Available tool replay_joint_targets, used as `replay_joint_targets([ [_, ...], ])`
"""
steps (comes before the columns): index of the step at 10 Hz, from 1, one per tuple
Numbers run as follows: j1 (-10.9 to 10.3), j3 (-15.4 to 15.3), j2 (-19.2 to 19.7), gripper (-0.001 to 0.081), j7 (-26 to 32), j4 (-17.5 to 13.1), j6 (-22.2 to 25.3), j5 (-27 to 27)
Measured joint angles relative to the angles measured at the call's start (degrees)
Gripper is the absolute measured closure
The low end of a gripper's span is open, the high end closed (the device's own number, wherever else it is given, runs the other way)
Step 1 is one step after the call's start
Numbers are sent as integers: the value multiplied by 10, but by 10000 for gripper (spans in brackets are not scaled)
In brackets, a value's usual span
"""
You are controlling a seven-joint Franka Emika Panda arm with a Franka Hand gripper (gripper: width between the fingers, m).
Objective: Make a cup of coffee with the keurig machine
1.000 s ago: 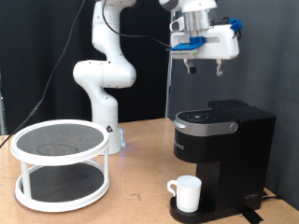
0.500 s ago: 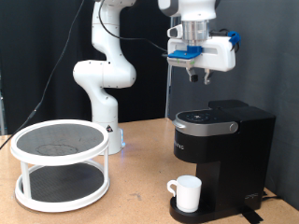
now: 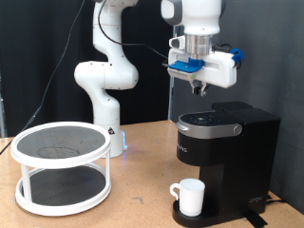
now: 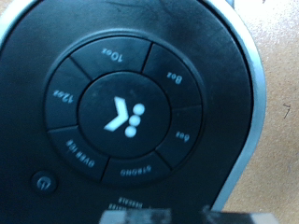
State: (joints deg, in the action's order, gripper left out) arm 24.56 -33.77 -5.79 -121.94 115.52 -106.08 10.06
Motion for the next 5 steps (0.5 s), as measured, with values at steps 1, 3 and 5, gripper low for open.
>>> replay_joint_targets([
  [1,0,-1,7,804,-1,1,0,-8],
  [3,0,-2,20,806,-3,3,-3,-18],
  [5,-1,-3,32,806,-4,6,-6,-28],
])
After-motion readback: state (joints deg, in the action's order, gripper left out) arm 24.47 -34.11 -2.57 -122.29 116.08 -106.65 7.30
